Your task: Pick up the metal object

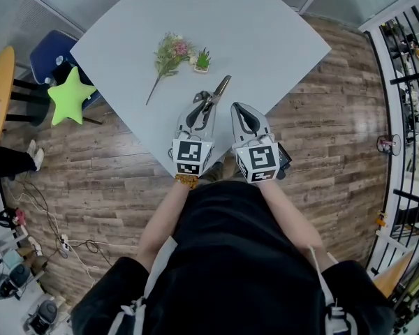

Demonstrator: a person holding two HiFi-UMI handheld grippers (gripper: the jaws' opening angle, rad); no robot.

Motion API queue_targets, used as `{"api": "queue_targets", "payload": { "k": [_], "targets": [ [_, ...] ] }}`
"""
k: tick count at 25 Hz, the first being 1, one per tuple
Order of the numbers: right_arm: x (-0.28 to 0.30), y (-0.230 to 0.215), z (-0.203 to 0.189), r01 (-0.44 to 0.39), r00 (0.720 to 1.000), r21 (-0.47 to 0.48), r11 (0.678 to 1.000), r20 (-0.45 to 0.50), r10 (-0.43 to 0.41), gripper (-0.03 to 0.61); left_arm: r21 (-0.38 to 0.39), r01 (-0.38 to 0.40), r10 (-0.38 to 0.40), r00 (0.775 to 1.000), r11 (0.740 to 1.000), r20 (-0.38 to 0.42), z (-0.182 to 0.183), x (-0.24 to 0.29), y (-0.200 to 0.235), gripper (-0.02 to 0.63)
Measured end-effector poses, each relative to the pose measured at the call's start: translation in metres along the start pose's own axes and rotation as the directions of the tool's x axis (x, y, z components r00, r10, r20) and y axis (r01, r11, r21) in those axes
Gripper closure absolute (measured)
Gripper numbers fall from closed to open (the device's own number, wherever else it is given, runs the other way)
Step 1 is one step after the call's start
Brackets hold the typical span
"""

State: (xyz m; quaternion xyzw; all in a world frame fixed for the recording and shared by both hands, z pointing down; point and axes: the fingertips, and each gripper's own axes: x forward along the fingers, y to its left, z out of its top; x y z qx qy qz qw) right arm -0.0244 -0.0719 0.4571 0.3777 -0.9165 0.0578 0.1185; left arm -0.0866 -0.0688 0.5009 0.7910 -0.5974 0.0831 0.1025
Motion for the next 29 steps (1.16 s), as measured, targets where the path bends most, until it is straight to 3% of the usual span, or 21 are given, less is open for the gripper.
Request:
{"api": "queue_targets", "payload": {
  "k": [19, 29],
  "targets": [
    [0.003, 0.001, -0.008, 0.0, 1.0, 0.003, 1.0, -0.03, 0.0, 0.581, -0.012, 0.001, -0.001, 0.999, 1.0, -0.038, -0.016, 0.001, 0.004, 0.525],
    [0.001, -0.003, -0.014, 0.008, 0.999, -0.003, 1.0, -0.05, -0.008, 0.581, -0.097, -0.014, 0.0, 0.989, 0.995, -0.146, -0.068, 0.003, 0.01, 0.523]
  ]
}}
